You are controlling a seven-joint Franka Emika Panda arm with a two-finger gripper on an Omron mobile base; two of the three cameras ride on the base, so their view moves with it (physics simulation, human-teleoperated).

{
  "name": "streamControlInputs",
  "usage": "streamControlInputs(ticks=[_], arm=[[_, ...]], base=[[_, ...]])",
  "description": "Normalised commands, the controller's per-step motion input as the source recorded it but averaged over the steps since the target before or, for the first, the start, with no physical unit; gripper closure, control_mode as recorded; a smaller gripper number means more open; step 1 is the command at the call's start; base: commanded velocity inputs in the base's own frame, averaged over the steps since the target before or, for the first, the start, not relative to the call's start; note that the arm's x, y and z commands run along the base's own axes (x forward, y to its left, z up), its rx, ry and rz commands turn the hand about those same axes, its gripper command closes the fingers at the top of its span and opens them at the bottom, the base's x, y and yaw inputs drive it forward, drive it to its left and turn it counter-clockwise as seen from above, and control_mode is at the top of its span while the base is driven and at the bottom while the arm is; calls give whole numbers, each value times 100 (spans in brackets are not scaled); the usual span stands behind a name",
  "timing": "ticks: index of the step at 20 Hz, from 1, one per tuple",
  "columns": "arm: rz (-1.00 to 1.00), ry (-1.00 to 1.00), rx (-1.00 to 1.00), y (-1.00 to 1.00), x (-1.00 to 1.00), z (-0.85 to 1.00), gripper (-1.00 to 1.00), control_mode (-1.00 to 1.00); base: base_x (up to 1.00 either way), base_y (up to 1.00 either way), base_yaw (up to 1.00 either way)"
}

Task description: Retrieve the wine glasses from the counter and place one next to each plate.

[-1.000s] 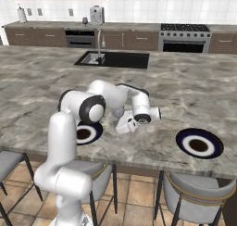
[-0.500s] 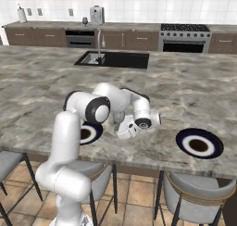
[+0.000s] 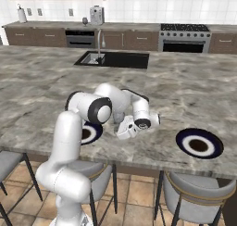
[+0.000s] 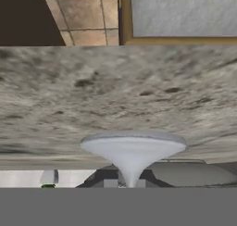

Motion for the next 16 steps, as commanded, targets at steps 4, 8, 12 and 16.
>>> streamControlInputs(ticks=[4, 8, 12, 16], arm=[[0, 0, 0, 7, 12, -16, 100, -100], [0, -1, 0, 0, 4, -16, -100, -100], [0, -5, 0, -2, 0, -8, -100, -100], [0, -5, 0, -21, 0, 0, -100, -100]], base=[[0, 0, 0], [0, 0, 0], [0, 0, 0], [0, 0, 0]])
